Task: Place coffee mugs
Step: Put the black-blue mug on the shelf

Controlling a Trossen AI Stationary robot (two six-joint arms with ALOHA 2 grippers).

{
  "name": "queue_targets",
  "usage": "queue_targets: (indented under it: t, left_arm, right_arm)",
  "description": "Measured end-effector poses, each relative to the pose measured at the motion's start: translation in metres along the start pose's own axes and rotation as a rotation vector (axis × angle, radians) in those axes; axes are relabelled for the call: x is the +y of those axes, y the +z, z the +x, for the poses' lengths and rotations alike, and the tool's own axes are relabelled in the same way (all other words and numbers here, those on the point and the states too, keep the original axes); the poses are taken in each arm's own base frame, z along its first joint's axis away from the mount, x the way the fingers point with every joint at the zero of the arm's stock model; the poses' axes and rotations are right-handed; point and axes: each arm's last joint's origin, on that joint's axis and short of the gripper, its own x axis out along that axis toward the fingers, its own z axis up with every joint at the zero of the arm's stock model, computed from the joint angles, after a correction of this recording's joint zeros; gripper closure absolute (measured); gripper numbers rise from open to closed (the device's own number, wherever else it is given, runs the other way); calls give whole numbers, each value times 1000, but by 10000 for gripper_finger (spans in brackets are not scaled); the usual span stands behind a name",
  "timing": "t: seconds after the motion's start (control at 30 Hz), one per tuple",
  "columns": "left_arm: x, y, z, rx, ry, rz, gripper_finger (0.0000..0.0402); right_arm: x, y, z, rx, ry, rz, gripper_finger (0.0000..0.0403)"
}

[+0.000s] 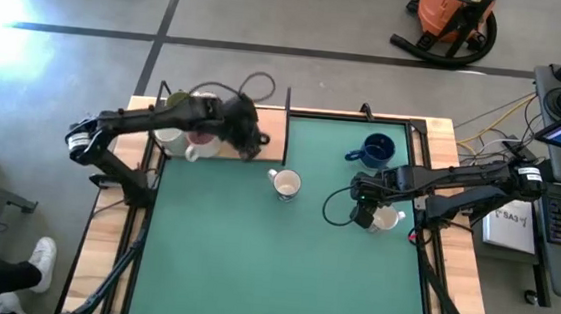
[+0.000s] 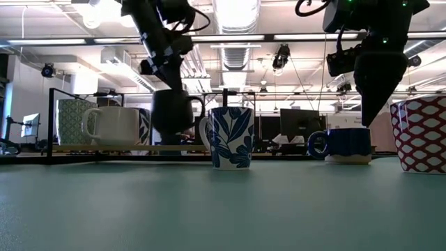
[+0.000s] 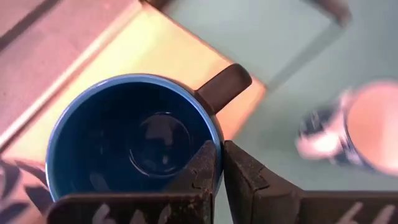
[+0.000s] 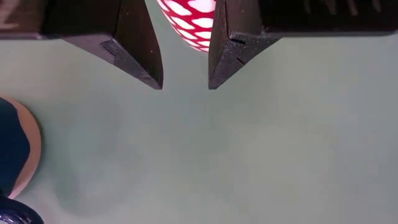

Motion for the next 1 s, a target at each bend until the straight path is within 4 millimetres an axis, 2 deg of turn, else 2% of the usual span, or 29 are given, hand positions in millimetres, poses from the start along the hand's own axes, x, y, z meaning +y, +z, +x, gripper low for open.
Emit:
queue_targets:
  t: [0.2,0.53,1.0]
  left_arm:
    - [20,9,4,-37,-26,-69,400]
    - [25,11,34,27,-33,-88,400]
    - [31,14,40,16,-22,-53,388]
  right_arm:
    - [1,2,0,-16,9,2,284]
    - [1,2,0,-20,11,3,284]
    - [2,3,0,-28,15,4,284]
